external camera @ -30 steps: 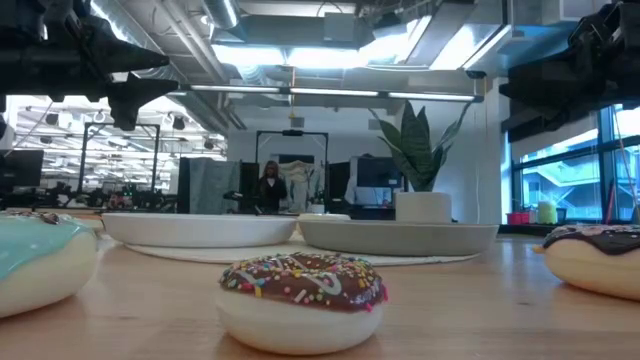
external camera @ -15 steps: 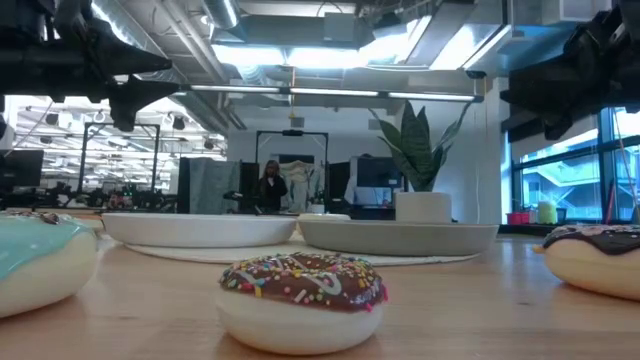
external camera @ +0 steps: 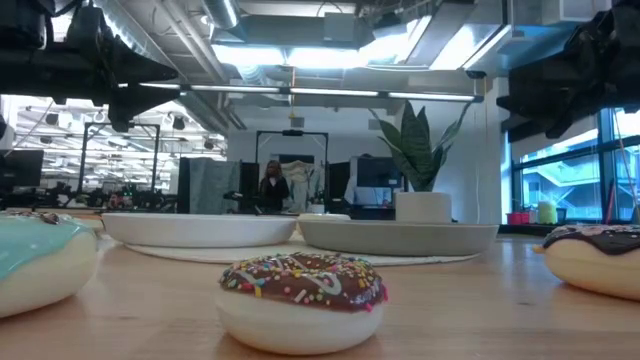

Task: Pick & Place donuts
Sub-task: Put the large pink donut on the gray plate

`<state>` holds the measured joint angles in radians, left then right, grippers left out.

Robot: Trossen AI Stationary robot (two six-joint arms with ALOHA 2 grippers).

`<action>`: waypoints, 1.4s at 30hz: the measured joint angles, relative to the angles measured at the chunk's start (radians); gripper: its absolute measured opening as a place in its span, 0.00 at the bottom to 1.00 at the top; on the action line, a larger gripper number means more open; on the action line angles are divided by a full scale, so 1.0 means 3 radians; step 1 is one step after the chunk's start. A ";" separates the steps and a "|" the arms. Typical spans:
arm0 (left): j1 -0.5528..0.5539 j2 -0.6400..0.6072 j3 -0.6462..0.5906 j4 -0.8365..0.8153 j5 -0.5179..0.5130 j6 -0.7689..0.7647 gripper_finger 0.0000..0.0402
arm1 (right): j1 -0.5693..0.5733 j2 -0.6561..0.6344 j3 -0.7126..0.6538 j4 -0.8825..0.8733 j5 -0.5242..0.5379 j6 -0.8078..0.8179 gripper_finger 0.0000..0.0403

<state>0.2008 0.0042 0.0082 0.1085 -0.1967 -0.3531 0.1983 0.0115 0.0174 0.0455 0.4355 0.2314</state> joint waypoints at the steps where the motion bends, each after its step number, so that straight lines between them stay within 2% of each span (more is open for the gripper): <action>1: 0.0000 0.0001 0.0001 0.0000 0.0000 0.0000 0.47 | 0.0000 0.0006 0.0000 -0.0004 0.0001 0.0005 0.69; 9: -0.0001 0.0001 0.0001 -0.0001 0.0000 0.0001 0.47 | 0.0001 0.0273 0.0000 -0.0001 0.0051 0.0101 0.69; 18: -0.0001 0.0014 0.0001 -0.0215 0.0006 -0.0080 0.47 | 0.0000 0.0790 0.0023 0.0017 0.0048 0.0557 0.69; 22: -0.0003 0.0044 0.0000 -0.0224 0.0080 -0.0127 0.47 | 0.0000 0.1088 0.0320 -0.0047 -0.0054 0.0971 0.69; 25: -0.0003 0.0048 0.0000 -0.0226 0.0080 -0.0045 0.47 | 0.0001 0.1406 0.0711 -0.0079 -0.0064 0.1041 0.66; 27: -0.0003 0.0048 0.0001 -0.0226 0.0081 0.0003 0.46 | 0.0001 0.1654 0.1060 -0.0353 -0.0066 0.0983 0.64; 29: -0.0003 0.0048 0.0000 -0.0227 0.0085 0.0023 0.46 | 0.0001 0.1943 0.1456 -0.0890 -0.0088 0.1004 0.62; 34: -0.0003 0.0048 0.0001 -0.0226 0.0201 0.0024 0.46 | 0.0001 0.2722 0.2346 -0.2341 -0.0537 0.1633 0.58; 38: -0.0003 0.0048 0.0001 -0.0226 0.0282 0.0112 0.46 | 0.0002 0.3308 0.2731 -0.3276 -0.1006 0.2219 0.55; 42: -0.0003 0.0048 0.0000 -0.0226 0.0287 0.0089 0.46 | 0.0002 0.3774 0.2822 -0.3948 -0.1372 0.2689 0.51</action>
<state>0.2001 0.0185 0.0082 0.0406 -0.1104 -0.3263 0.1989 1.1438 0.8641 -1.1388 0.0238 1.0383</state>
